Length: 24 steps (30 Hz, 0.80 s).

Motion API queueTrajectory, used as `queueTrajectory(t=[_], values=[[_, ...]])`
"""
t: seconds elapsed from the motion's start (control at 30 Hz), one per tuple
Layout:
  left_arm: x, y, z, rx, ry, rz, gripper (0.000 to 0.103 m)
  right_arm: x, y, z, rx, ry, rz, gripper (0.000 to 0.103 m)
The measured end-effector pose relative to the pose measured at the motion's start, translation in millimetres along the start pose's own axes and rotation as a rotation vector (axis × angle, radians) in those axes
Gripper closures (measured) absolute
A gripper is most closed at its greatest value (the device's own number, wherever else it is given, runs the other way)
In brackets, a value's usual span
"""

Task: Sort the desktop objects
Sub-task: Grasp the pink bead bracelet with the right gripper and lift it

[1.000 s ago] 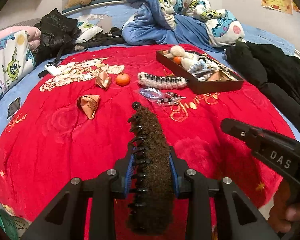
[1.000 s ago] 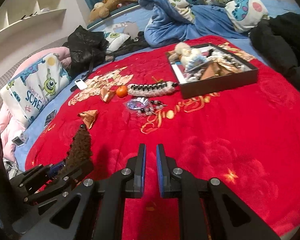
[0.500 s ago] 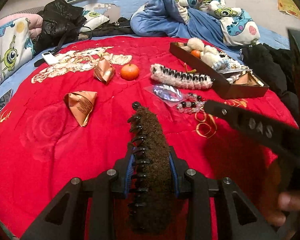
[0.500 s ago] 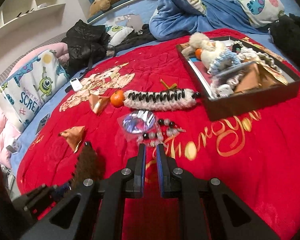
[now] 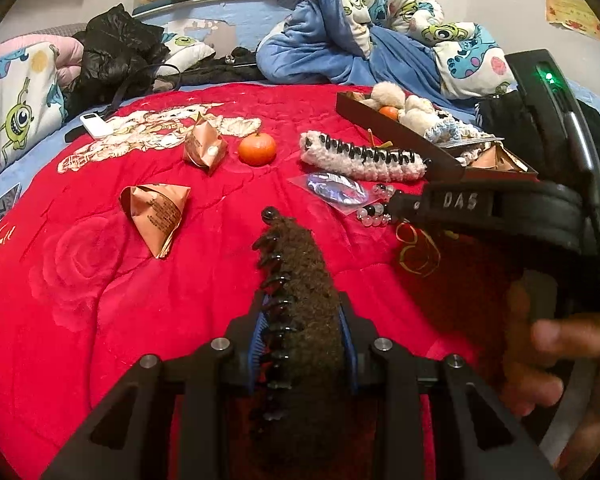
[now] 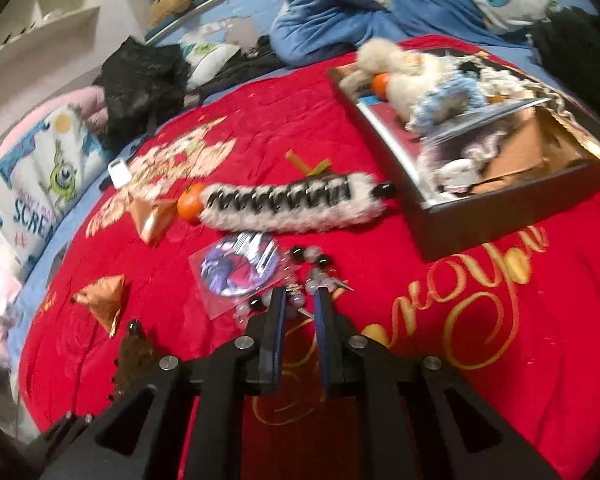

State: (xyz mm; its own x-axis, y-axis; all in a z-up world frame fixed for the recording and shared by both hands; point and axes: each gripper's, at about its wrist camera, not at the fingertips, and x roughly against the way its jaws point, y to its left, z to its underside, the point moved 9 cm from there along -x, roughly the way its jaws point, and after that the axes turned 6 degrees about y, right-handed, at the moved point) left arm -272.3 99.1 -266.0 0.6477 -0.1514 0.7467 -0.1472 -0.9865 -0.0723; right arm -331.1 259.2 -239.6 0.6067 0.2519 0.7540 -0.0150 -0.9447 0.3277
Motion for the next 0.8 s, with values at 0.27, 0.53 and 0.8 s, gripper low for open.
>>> queueTrajectory(t=[0.27,0.53,0.8], values=[[-3,2,0,0.027,-0.002,0.016,0.071,-14,16,0,0.093,0.026,0.027,0.064],[-4,4,1,0.033,-0.009,0.02,0.071,-15,13,0,0.071,0.024,0.001,0.093],[0,5,0,0.039,0.003,-0.006,0.07,5,23,1,0.103,-0.014,-0.011,0.096]])
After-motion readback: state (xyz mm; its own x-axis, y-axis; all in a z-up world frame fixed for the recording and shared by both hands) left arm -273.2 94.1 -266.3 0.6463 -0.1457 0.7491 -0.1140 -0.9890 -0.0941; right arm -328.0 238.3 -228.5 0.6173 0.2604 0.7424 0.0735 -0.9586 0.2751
